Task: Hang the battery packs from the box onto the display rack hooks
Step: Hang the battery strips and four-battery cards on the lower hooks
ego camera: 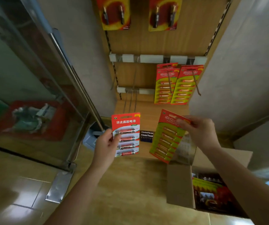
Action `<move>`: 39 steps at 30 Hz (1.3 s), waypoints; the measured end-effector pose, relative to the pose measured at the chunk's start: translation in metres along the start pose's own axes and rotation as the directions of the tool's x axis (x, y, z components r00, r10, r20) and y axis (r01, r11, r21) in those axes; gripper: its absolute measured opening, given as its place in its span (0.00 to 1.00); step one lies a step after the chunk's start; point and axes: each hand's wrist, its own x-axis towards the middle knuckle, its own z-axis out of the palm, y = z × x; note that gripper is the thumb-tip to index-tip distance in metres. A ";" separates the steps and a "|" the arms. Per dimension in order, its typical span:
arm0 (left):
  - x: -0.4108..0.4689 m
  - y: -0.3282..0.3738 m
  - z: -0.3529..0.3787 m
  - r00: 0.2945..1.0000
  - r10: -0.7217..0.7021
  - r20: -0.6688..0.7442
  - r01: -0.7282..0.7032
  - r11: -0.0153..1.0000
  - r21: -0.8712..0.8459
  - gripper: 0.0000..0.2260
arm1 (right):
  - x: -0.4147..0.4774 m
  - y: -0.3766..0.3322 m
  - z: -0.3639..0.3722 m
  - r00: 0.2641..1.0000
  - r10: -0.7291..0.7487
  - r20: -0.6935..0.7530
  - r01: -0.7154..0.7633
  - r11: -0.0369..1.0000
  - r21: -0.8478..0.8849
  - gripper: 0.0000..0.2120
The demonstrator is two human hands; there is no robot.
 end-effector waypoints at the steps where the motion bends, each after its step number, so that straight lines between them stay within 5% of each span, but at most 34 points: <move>1: 0.005 0.001 -0.005 1.000 -0.013 0.006 0.013 1.000 -0.022 0.06 | 0.002 -0.006 0.004 1.000 0.007 -0.004 -0.007 1.000 0.020 0.11; 15: 0.086 0.013 0.010 0.997 -0.036 0.069 0.046 0.987 -0.152 0.05 | 0.060 -0.023 0.015 1.000 0.009 0.020 -0.012 0.990 0.142 0.07; 39: 0.141 0.007 0.023 0.987 -0.034 0.156 0.048 0.995 -0.084 0.05 | 0.087 -0.021 0.011 1.000 0.010 0.010 -0.012 0.982 0.188 0.07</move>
